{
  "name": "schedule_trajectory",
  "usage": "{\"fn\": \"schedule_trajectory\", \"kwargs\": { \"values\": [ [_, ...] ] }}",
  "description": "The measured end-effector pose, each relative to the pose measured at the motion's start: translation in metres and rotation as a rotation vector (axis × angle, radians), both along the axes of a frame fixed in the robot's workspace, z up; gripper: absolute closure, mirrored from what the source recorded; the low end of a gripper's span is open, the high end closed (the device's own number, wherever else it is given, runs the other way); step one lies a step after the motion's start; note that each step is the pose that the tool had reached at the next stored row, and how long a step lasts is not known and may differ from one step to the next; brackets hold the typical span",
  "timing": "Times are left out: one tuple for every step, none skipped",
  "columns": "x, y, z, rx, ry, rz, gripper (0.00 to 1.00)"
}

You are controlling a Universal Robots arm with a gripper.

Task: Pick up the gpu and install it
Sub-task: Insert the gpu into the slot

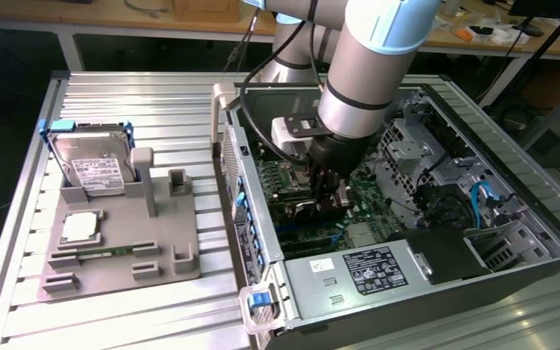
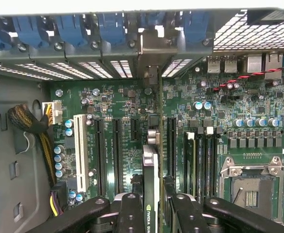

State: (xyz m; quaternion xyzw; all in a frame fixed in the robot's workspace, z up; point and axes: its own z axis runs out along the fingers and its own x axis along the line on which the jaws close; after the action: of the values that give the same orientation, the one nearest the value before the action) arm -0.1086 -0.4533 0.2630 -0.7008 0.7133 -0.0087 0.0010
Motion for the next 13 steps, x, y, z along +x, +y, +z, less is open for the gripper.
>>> {"fn": "schedule_trajectory", "kwargs": {
  "values": [
    [0.0000, 0.0000, 0.0000, 0.0000, 0.0000, 0.000, 0.73],
    [0.0000, 0.0000, 0.0000, 0.0000, 0.0000, 0.000, 0.73],
    [0.0000, 0.0000, 0.0000, 0.0000, -0.0001, 0.000, 0.73],
    [0.0000, 0.0000, -0.0001, 0.0000, 0.0000, 0.000, 0.73],
    [-0.0001, 0.0000, -0.0003, -0.0001, -0.0001, 0.000, 0.73],
    [-0.0001, 0.0000, -0.0005, 0.0000, -0.0001, 0.000, 0.73],
    [-0.0004, 0.0000, -0.0010, -0.0001, -0.0001, 0.000, 0.73],
    [-0.0005, 0.0000, -0.0014, -0.0002, 0.0000, 0.000, 0.73],
    [-0.0008, 0.0000, -0.0021, -0.0003, 0.0004, 0.000, 0.73],
    [-0.0008, -0.0001, -0.0028, -0.0003, 0.0001, 0.000, 0.73],
    [-0.0008, 0.0000, -0.0033, -0.0001, 0.0000, 0.000, 0.73],
    [-0.0010, 0.0000, -0.0039, 0.0000, 0.0001, 0.000, 0.73],
    [-0.0010, 0.0000, -0.0047, -0.0002, 0.0002, 0.000, 0.73]
  ]
}}
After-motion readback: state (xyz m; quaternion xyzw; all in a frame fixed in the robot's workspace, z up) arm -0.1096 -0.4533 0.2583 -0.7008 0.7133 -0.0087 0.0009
